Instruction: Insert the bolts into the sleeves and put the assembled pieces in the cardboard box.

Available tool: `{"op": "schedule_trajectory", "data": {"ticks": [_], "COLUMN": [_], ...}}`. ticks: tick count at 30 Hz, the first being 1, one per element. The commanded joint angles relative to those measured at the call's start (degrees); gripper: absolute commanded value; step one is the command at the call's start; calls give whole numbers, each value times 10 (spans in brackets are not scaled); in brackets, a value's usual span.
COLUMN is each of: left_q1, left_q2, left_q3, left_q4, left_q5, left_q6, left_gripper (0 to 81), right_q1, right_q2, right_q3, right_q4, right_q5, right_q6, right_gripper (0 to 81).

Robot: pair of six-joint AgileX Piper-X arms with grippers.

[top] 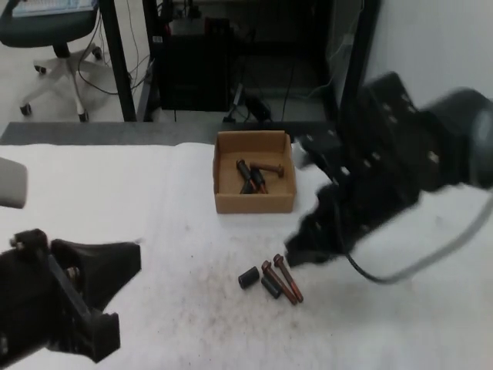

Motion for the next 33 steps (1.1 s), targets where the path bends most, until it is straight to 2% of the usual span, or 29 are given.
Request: {"op": "schedule_trajectory", "data": {"ticks": [1,5,9,18,33], "left_q1": [0,0,0,0,0], "left_q2": [6,5,5,5,5], "left_q3": [0,0,0,0,0], "left_q4": [-1,3,16,75,75], "left_q5": [33,38,38,48,48], "left_q6": [-5,-5,-5,0,0], "left_gripper": [3,3,3,3,3], "right_q1": [2,0,2,4,11], "right_q2": [54,109,155,186,201], "right_q3": [-82,-153,-193,-194,-157], "right_q4": [-5,23,50,108,102], "right_q5": [68,104,106,131,131], "right_q6": [-12,-75,-88,-88,-88], "right_gripper": [358,331,330,330,330]}}
